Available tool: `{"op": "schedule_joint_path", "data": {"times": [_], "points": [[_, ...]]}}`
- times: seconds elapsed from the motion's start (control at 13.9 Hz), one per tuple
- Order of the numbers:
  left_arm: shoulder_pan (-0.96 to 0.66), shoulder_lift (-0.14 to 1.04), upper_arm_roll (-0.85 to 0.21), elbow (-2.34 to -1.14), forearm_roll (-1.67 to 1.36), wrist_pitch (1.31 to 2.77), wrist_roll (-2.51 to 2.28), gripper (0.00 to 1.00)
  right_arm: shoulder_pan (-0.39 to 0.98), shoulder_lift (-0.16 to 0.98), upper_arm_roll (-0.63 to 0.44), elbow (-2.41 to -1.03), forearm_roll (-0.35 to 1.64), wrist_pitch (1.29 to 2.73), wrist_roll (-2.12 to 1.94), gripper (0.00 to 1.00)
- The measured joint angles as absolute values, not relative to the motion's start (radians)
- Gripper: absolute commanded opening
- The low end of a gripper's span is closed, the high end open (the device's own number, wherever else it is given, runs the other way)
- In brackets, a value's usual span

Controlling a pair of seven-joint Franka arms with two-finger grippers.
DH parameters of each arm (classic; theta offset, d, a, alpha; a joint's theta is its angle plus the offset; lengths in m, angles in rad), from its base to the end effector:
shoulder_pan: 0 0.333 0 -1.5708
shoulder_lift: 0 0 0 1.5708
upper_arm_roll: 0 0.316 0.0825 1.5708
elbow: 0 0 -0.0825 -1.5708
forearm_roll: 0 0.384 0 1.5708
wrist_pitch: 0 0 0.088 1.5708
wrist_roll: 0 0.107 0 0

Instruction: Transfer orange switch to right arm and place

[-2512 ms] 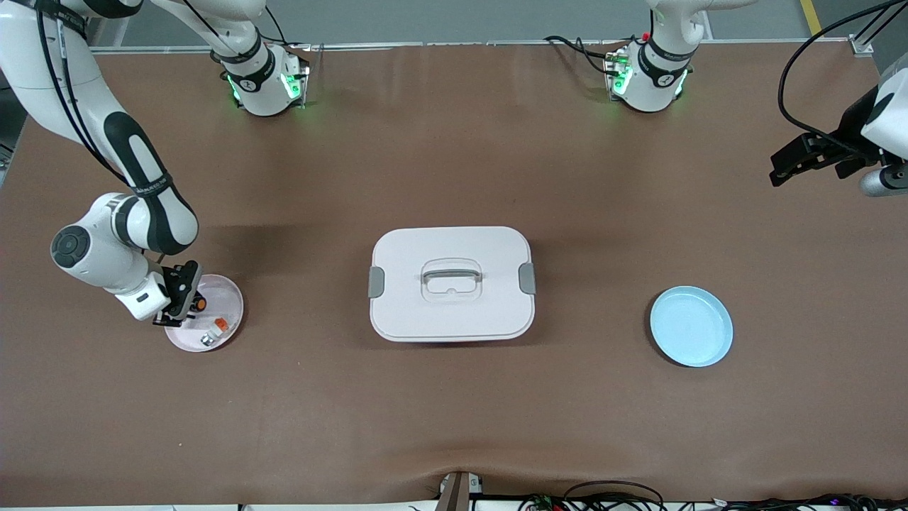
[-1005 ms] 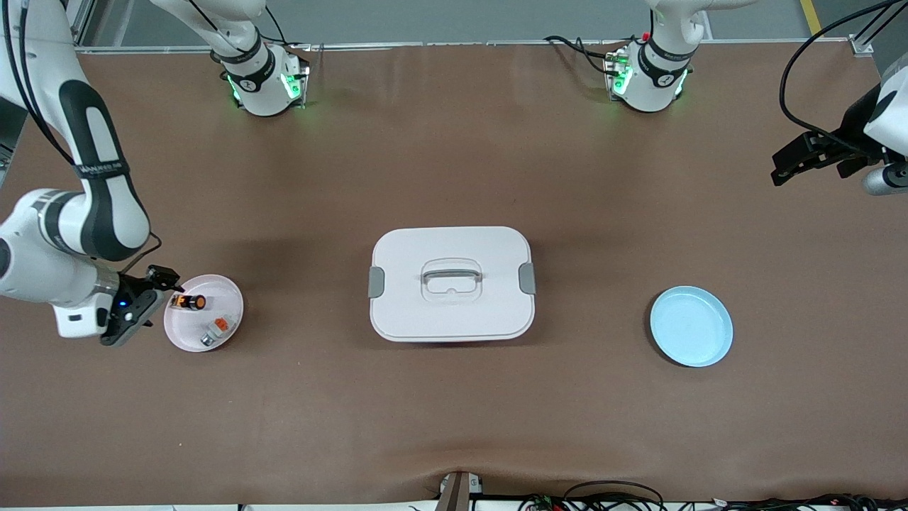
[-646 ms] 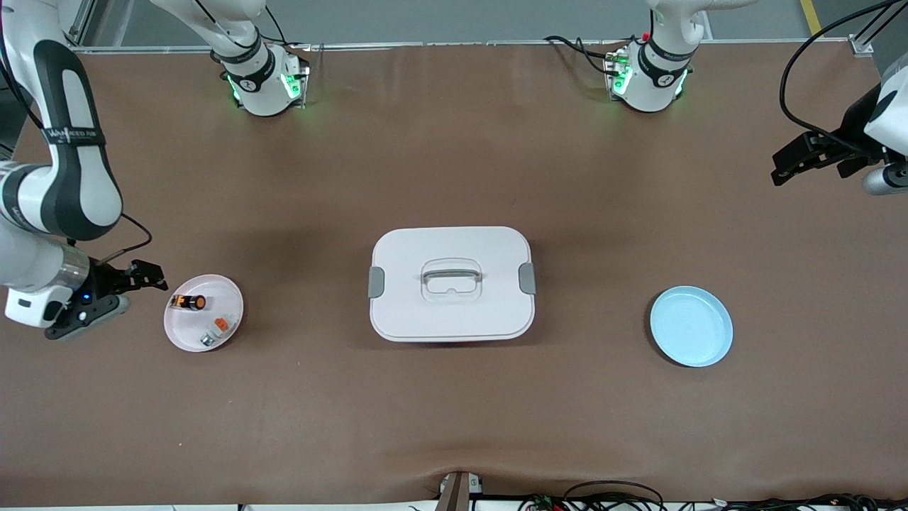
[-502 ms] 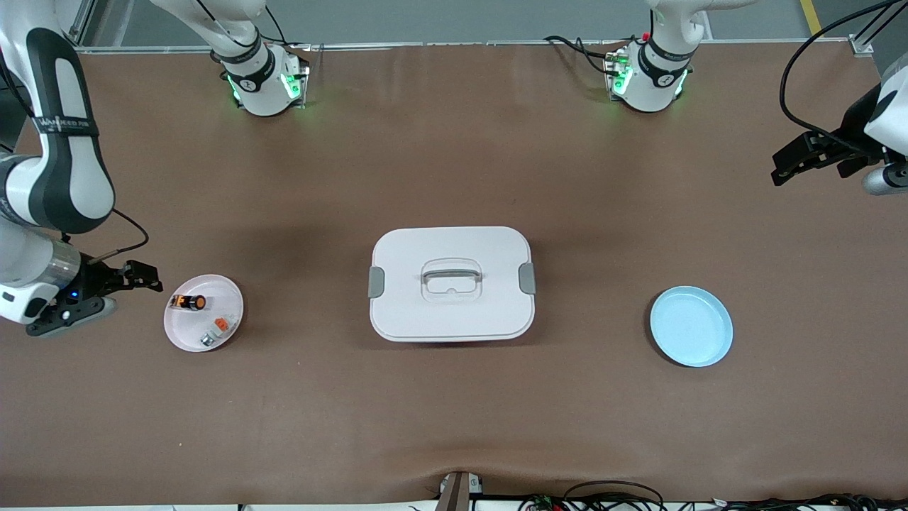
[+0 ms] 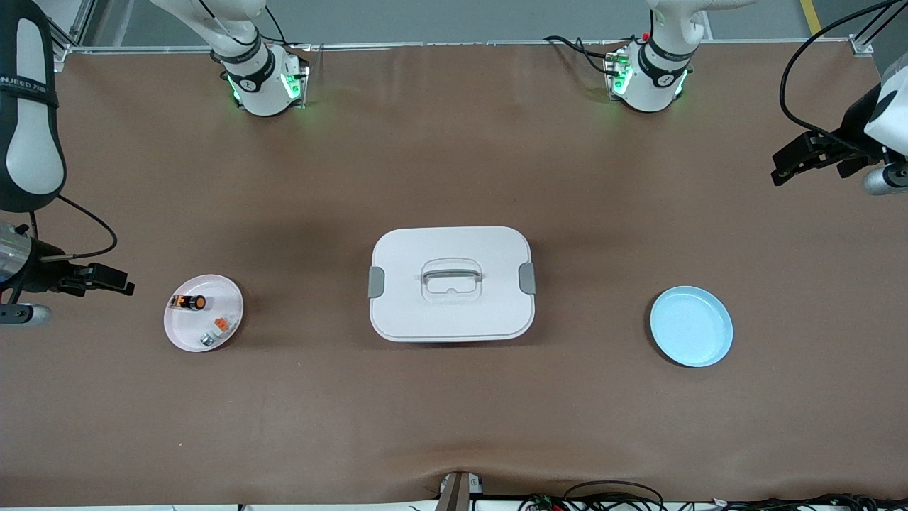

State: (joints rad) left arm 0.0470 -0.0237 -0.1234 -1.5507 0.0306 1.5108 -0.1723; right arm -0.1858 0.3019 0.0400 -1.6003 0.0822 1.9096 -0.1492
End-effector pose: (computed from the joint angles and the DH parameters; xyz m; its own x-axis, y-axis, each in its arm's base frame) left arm 0.5399 -0.0388 0.6417 0.9952 0.0976 -0.0104 0.0971 -0.9946 -0.0358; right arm 0.6451 -0.0915 0.4573 0.9995 -0.0263 0.0195 -0.0245 -0.9959 -0.0876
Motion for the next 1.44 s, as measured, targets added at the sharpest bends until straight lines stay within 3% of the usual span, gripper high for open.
{"op": "schedule_joint_path", "data": {"times": [0.22,0.79,1.08,1.44], "points": [[0.051,-0.027,-0.123,-1.549,0.031,1.511,-0.164,1.00,-0.170,0.301,0.041,-1.591,0.082,1.899,-0.131,1.00],[0.067,-0.042,-0.119,-1.547,0.031,1.488,-0.122,1.00,-0.151,0.225,0.034,-1.517,0.082,1.656,-0.128,1.00],[0.067,-0.053,-0.119,-1.547,0.031,1.480,-0.122,1.00,-0.018,0.189,-0.078,-1.516,0.082,1.627,-0.126,1.00],[0.067,-0.054,-0.119,-1.547,0.031,1.480,-0.122,1.00,-0.003,0.173,-0.106,-1.464,0.079,1.548,-0.126,1.00]]}}
